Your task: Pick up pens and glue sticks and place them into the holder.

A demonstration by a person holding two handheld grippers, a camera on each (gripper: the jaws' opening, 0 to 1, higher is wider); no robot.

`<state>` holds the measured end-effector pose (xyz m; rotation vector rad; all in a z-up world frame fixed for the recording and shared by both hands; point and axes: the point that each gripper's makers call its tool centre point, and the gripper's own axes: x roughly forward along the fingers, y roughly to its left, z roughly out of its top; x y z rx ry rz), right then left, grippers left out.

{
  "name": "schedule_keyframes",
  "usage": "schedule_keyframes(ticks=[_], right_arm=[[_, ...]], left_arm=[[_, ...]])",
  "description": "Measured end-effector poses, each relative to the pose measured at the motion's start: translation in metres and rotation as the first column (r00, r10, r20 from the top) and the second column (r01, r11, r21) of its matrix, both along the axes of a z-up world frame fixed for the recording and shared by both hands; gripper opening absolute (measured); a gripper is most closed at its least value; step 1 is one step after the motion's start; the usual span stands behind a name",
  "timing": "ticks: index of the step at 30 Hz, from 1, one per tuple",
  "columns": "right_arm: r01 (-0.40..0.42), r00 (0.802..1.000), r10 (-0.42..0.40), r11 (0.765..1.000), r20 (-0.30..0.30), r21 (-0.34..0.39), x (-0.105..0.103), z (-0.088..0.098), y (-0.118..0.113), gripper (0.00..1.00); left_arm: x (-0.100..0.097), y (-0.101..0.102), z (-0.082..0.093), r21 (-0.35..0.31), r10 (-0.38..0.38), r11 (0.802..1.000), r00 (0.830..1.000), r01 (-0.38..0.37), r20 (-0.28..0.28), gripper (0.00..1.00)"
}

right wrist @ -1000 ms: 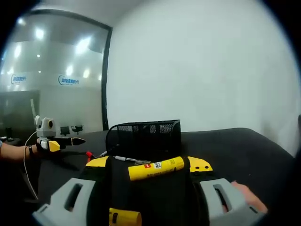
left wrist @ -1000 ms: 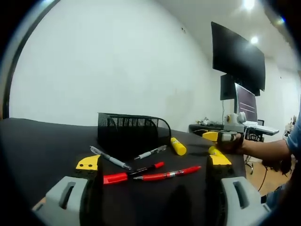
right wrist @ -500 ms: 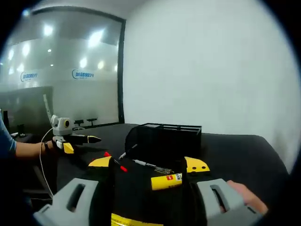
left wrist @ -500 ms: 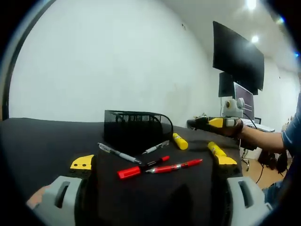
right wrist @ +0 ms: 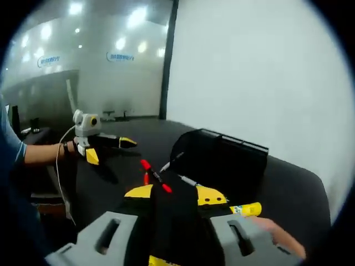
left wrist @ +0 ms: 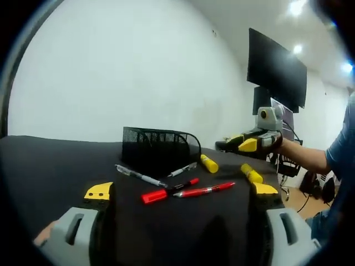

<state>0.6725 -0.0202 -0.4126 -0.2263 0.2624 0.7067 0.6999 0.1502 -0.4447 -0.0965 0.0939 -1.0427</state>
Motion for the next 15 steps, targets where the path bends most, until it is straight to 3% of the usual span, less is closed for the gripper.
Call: schedule_keyframes(ticks=[10,15], right_arm=[[-0.104,0.988,0.091,0.990,-0.127,-0.098,0.014,-0.014,0.058,0.19],[-0.138,0.981,0.113,0.978,-0.159,-0.155,0.021,-0.024,0.082,0.16]], left_arm=[[0.001,0.005,0.008,-0.039,0.017,0.999,1.000,-0.016,0.019,0.93],[-0.001,0.003,0.008,-0.039,0.007,0.999,1.000,-0.006,0.024,0.93]])
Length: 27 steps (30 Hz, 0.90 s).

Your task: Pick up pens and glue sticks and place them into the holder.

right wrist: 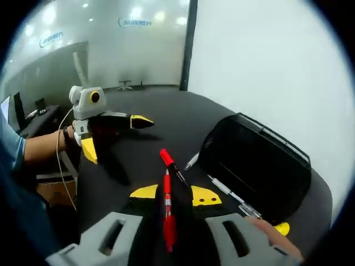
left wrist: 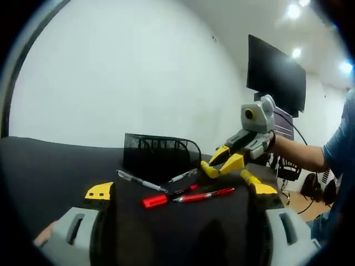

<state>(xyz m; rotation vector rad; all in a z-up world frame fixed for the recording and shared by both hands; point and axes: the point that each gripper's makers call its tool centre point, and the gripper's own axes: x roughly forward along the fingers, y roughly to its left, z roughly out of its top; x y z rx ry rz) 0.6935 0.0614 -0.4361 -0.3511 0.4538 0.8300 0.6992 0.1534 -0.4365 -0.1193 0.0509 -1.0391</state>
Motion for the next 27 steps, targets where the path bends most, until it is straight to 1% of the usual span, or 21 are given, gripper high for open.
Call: schedule_keyframes(ticks=[5,6,8,10,12,15,18,21,27], right_arm=[[-0.020,0.999,0.019,0.999,-0.034,-0.038,0.005,-0.012,0.016,0.14],[-0.026,0.998,0.023,0.998,-0.052,-0.053,0.004,-0.017,0.018,0.13],[-0.029,0.998,0.024,0.997,-0.059,-0.077,0.009,-0.023,0.020,0.13],[-0.035,0.997,0.028,0.994,-0.066,-0.103,0.009,-0.029,0.024,0.13],[-0.036,0.997,0.027,0.993,-0.075,-0.112,0.013,-0.032,0.026,0.13],[-0.033,0.995,0.021,0.992,-0.097,-0.123,0.014,-0.036,0.029,0.13],[-0.032,0.992,0.013,0.988,-0.125,-0.149,0.017,-0.043,0.031,0.10],[-0.026,0.992,0.005,0.986,-0.126,-0.166,0.021,-0.047,0.031,0.10],[-0.021,0.990,-0.002,0.986,-0.141,-0.163,0.028,-0.050,0.035,0.10]], left_arm=[[-0.002,-0.002,-0.002,0.016,-0.009,1.000,1.000,0.009,0.008,0.92],[-0.002,-0.002,-0.001,0.015,-0.011,1.000,1.000,0.010,0.009,0.92],[-0.003,-0.002,0.000,0.011,-0.013,1.000,1.000,0.013,0.011,0.92],[-0.004,-0.002,0.000,0.006,-0.015,1.000,1.000,0.015,0.012,0.92],[-0.004,-0.002,0.001,0.003,-0.017,1.000,1.000,0.017,0.015,0.92],[-0.005,-0.002,0.002,0.000,-0.019,1.000,1.000,0.019,0.017,0.92],[-0.005,-0.002,0.002,0.002,-0.021,1.000,1.000,0.021,0.018,0.92],[-0.005,-0.003,0.002,0.003,-0.023,1.000,1.000,0.023,0.019,0.92],[-0.005,-0.003,0.002,0.004,-0.023,1.000,1.000,0.023,0.021,0.91]])
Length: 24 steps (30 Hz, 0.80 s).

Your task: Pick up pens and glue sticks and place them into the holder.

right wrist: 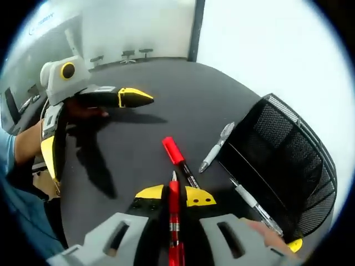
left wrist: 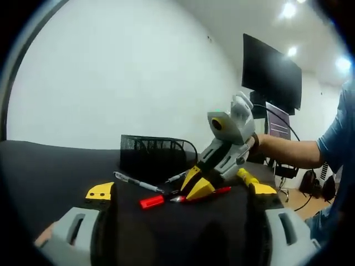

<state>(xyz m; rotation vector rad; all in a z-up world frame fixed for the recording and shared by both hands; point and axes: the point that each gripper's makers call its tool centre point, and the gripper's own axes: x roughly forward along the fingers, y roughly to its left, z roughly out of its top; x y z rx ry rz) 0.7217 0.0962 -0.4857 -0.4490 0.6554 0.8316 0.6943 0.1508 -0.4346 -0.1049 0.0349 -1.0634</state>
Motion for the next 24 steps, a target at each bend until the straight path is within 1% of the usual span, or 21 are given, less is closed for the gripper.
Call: schedule_keyframes(ticks=[2,5,6,7,11,15,19,24], right_arm=[[0.005,1.000,-0.005,1.000,-0.009,-0.003,0.0004,-0.0020,0.0010,0.10],[0.016,0.999,-0.016,1.000,-0.040,0.001,-0.0007,-0.0050,0.0024,0.10],[0.026,0.998,-0.026,1.000,-0.060,0.007,-0.0012,-0.0060,0.0028,0.10],[0.034,0.997,-0.033,0.999,-0.064,0.011,0.0003,-0.0059,0.0028,0.10],[0.057,0.996,-0.056,0.998,-0.073,0.011,0.0036,-0.0070,0.0015,0.10],[0.060,0.995,-0.060,0.998,-0.078,0.003,0.0049,-0.0083,0.0016,0.05],[0.066,0.994,-0.065,0.998,-0.085,0.005,0.0031,-0.0089,0.0020,0.05],[0.075,0.994,-0.073,0.997,-0.075,0.025,-0.0006,-0.0012,0.0004,0.05]], left_arm=[[-0.0001,-0.0001,0.0000,0.000,-0.001,1.000,1.000,0.001,0.001,0.91],[0.0003,-0.0003,-0.0002,0.002,-0.002,1.000,1.000,0.002,0.002,0.91],[0.0003,-0.0004,-0.0002,0.002,-0.003,1.000,1.000,0.003,0.002,0.91],[0.0003,-0.0004,-0.0002,0.003,-0.003,1.000,1.000,0.003,0.003,0.91],[0.0001,-0.0002,0.0007,-0.002,-0.002,1.000,1.000,0.002,0.003,0.91],[0.0000,-0.0002,0.0009,-0.002,-0.002,1.000,1.000,0.002,0.004,0.91],[0.0002,-0.0002,0.0009,-0.002,-0.001,1.000,1.000,0.001,0.004,0.91],[0.0002,0.0000,0.0009,-0.004,0.000,1.000,1.000,0.000,0.002,0.91]])
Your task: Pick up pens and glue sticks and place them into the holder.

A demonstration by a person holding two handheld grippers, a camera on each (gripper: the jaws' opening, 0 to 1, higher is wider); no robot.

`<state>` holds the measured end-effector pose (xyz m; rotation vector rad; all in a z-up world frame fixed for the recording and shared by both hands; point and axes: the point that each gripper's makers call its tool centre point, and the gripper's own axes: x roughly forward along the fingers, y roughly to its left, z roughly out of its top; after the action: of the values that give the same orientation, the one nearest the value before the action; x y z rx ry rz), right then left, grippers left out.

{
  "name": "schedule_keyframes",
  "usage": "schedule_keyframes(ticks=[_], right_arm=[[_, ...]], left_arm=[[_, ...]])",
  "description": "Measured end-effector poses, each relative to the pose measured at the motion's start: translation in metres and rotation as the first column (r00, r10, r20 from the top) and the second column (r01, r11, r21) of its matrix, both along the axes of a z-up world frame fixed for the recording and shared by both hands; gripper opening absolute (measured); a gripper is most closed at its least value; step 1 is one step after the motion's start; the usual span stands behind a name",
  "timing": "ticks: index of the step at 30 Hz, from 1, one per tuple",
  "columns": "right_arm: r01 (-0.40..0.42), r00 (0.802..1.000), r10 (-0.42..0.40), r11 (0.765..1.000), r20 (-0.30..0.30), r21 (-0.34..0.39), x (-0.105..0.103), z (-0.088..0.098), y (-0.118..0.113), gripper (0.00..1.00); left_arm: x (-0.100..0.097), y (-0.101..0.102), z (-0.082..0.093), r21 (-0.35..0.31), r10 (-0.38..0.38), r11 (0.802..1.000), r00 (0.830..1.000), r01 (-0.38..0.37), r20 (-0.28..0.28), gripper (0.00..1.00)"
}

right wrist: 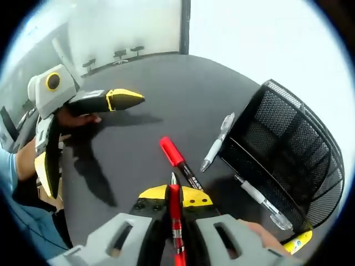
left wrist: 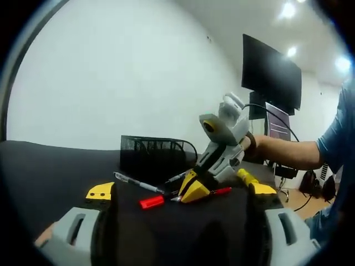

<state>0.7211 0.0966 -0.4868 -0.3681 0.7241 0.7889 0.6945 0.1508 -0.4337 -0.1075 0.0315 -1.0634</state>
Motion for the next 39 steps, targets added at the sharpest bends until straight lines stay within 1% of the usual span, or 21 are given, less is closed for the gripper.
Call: schedule_keyframes(ticks=[4,11,25,31,39], right_arm=[[0.004,1.000,-0.004,1.000,0.027,0.020,-0.004,0.013,-0.004,0.05],[0.019,0.997,-0.027,0.995,0.075,0.095,-0.013,0.046,-0.016,0.05],[0.055,0.988,-0.081,0.980,0.134,0.190,-0.028,0.086,-0.047,0.05],[0.064,0.981,-0.103,0.971,0.163,0.230,-0.036,0.101,-0.060,0.05],[0.085,0.969,-0.150,0.948,0.195,0.306,-0.042,0.125,-0.081,0.04]], left_arm=[[0.000,0.000,0.000,0.001,0.001,1.000,1.000,-0.001,-0.003,0.91],[0.002,0.000,-0.002,0.007,0.006,1.000,1.000,-0.006,-0.011,0.91],[0.005,0.003,-0.004,0.001,0.012,1.000,0.999,-0.012,-0.034,0.91],[0.006,0.003,-0.005,0.007,0.021,1.000,0.999,-0.021,-0.038,0.91],[0.006,0.001,-0.009,0.026,0.023,0.999,0.999,-0.021,-0.041,0.91]])
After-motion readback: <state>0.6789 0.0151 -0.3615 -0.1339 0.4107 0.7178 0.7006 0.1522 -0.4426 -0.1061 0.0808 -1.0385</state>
